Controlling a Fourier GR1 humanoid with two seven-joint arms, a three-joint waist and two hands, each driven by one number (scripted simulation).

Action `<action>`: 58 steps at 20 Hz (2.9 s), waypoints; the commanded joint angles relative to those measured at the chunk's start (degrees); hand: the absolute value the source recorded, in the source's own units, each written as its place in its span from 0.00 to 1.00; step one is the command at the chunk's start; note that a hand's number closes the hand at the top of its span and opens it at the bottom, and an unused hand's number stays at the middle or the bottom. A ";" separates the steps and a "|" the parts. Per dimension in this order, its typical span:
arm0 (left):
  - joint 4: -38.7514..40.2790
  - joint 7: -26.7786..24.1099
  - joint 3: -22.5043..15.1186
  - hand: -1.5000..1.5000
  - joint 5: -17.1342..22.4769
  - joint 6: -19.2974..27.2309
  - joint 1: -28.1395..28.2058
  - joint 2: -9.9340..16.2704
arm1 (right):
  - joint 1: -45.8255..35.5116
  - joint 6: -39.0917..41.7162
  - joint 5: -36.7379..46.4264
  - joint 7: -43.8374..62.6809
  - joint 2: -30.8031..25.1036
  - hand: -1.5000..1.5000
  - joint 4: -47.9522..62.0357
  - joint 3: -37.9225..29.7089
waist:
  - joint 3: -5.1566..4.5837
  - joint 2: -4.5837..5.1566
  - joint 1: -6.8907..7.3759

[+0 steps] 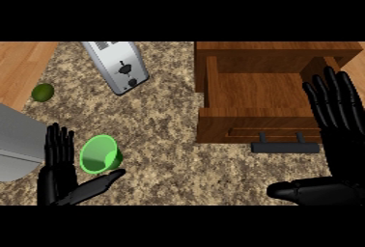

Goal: Pick up the cup, place it into the drawer and close the drawer

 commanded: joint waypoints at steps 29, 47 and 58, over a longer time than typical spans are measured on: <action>41.08 -24.24 11.07 0.00 6.37 -9.27 -12.73 1.04 | 0.94 -0.01 1.99 1.47 1.65 0.00 -2.93 2.17 | -0.01 0.02 -0.19; 51.32 -29.64 13.90 0.00 11.49 -16.88 -18.45 3.39 | -3.95 -0.65 -2.23 8.31 0.10 0.00 -4.22 -0.76 | -0.01 0.02 -0.15; 64.82 -36.34 15.36 1.00 14.08 -29.83 -26.54 5.23 | -4.18 0.58 -2.82 6.89 -0.58 0.00 -2.79 -1.64 | -0.03 0.10 -0.35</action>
